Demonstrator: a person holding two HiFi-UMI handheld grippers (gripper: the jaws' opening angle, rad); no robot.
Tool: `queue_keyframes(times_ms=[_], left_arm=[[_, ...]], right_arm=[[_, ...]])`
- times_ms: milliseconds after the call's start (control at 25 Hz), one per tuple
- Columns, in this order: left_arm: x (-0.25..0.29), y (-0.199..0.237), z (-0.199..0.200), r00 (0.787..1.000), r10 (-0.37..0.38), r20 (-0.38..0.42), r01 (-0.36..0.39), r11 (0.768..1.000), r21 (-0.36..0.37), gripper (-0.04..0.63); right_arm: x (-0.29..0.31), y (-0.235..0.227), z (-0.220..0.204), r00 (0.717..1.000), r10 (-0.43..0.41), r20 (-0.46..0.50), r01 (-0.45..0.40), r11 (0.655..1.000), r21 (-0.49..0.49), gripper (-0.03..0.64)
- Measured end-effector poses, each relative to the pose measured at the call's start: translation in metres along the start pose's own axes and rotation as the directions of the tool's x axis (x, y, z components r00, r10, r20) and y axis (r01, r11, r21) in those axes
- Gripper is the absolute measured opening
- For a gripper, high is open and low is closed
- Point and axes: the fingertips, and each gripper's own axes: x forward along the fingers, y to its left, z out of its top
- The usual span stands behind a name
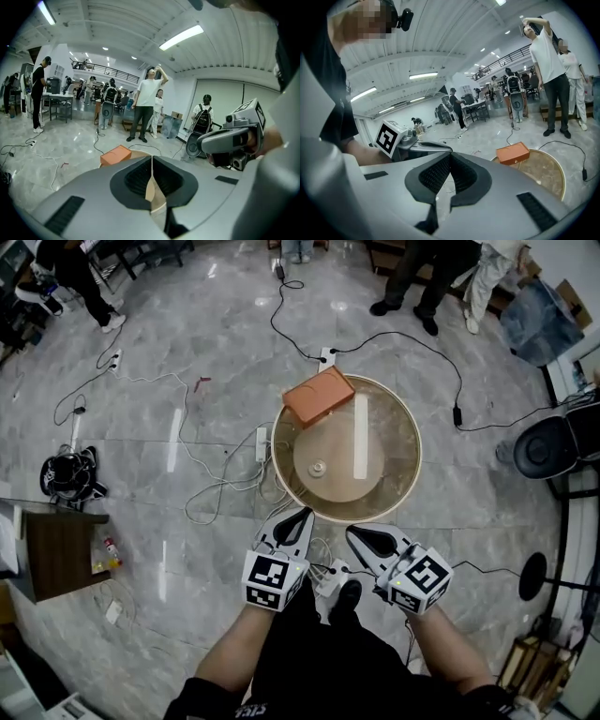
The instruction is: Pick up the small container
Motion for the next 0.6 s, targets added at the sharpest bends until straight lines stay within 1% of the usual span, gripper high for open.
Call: queue_keyframes(times_ms=[120, 160, 240, 440, 600], left_arm=[[0.027, 0.017, -0.014, 1.000, -0.028, -0.001, 0.028, 1.000, 0.008, 0.023], [0.037, 0.025, -0.019, 0.999, -0.033, -0.005, 0.033, 0.999, 0.006, 0.037], [0.056, 0.037, -0.031, 0.999, -0.041, -0.016, 0.041, 0.999, 0.002, 0.092], [0.108, 0.069, -0.068, 0.997, -0.049, -0.064, 0.051, 0.998, 0.034, 0.134], [0.147, 0.085, -0.100, 0.993, -0.060, -0.098, 0.066, 0.996, 0.055, 0.166]], right_arm=[[0.024, -0.025, -0.017, 1.000, -0.012, 0.006, 0.012, 0.999, 0.036, 0.014], [0.033, -0.035, -0.025, 1.000, -0.019, 0.004, 0.019, 0.999, 0.046, 0.014], [0.047, -0.053, -0.040, 0.999, -0.037, 0.000, 0.037, 0.997, 0.064, 0.014], [0.076, -0.096, -0.063, 0.996, -0.082, 0.024, 0.079, 0.993, 0.092, 0.014], [0.090, -0.125, -0.089, 0.992, -0.122, 0.015, 0.119, 0.985, 0.129, 0.014]])
